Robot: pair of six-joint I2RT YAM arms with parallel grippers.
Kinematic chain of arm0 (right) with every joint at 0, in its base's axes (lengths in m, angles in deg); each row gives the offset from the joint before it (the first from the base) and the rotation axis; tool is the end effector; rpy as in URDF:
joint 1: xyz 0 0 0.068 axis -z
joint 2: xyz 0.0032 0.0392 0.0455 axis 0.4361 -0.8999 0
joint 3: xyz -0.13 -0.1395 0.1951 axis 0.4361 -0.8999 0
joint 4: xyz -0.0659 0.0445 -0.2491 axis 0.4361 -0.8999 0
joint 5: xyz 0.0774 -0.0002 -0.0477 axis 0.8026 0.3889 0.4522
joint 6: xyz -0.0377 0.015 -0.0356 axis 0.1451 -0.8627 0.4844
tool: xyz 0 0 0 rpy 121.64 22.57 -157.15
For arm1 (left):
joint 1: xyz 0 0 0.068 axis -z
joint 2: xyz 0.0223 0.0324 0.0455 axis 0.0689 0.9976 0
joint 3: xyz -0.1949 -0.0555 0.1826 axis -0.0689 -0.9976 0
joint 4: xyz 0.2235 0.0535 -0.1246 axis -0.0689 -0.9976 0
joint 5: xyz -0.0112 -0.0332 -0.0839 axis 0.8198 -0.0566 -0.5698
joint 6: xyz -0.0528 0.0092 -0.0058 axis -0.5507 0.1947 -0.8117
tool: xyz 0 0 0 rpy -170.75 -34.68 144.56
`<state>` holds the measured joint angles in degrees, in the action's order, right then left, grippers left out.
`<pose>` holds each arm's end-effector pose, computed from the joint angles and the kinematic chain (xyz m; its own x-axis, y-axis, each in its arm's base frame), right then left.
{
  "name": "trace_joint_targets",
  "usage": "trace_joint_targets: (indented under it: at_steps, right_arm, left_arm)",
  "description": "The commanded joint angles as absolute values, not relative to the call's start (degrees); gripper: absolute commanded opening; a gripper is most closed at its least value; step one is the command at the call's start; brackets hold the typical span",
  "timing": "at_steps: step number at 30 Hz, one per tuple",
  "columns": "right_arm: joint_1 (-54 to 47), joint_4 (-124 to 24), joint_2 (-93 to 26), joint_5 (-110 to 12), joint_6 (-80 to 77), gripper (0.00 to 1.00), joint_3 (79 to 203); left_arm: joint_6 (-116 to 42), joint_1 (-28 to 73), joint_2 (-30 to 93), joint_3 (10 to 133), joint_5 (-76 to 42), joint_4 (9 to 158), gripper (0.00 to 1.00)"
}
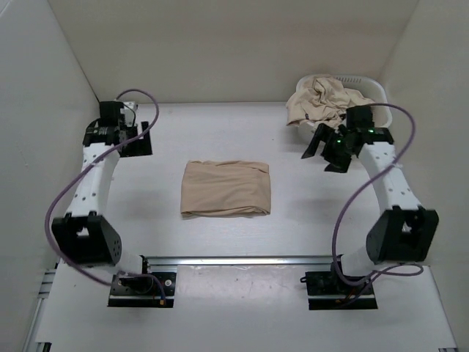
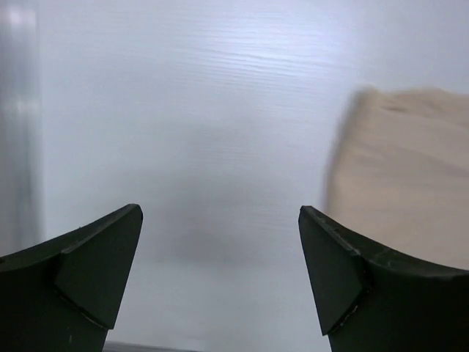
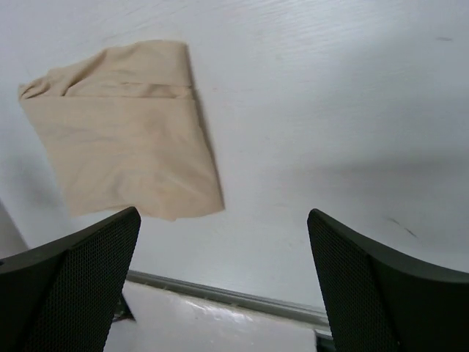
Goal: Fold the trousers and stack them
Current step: Fold the trousers
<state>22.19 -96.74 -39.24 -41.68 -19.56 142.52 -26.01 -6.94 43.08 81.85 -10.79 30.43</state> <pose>0.3157 0.0296 0.3050 -0.8436 0.3491 -0.4080 0.1588 0.8880 0.4316 0.3161 0.0153 0.3269 -0.8232 -0.0470 -0.5657 -0.0377 0.9989 -0.0282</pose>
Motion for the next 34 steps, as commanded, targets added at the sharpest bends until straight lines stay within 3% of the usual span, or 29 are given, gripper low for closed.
trace_joint_targets:
  at_steps: [1, 2, 5, 12, 18, 34]
  right_arm:
    - [25.0, -113.3, -31.6, -51.7, -15.1, 0.99, 145.4]
    - [26.5, -114.5, -30.4, -55.9, -14.6, 0.99, 145.4]
    - [27.7, -118.1, -25.5, -63.2, -13.5, 0.99, 146.5]
    - [27.7, -118.8, -24.8, -67.6, -14.1, 0.99, 150.3]
    - [27.7, -118.3, -25.4, -66.4, -14.6, 0.99, 151.9]
    - [27.7, -115.4, -22.1, -66.9, -14.1, 0.99, 147.9]
  left_arm:
    - [-25.8, -9.6, 37.0, 77.7, 17.8, 29.2, 1.0]
    - [-25.8, -11.1, 34.8, 74.6, 26.7, 29.2, 1.0]
    - [-25.8, -15.6, 27.2, 70.0, 31.2, 29.8, 1.0]
    - [-25.8, -18.4, 13.6, 64.5, 11.0, 27.8, 1.0]
    - [-25.8, -19.1, 12.9, 62.5, 16.5, 27.8, 1.0]
    - [-25.8, -19.6, 12.9, 63.1, 11.9, 26.1, 1.0]
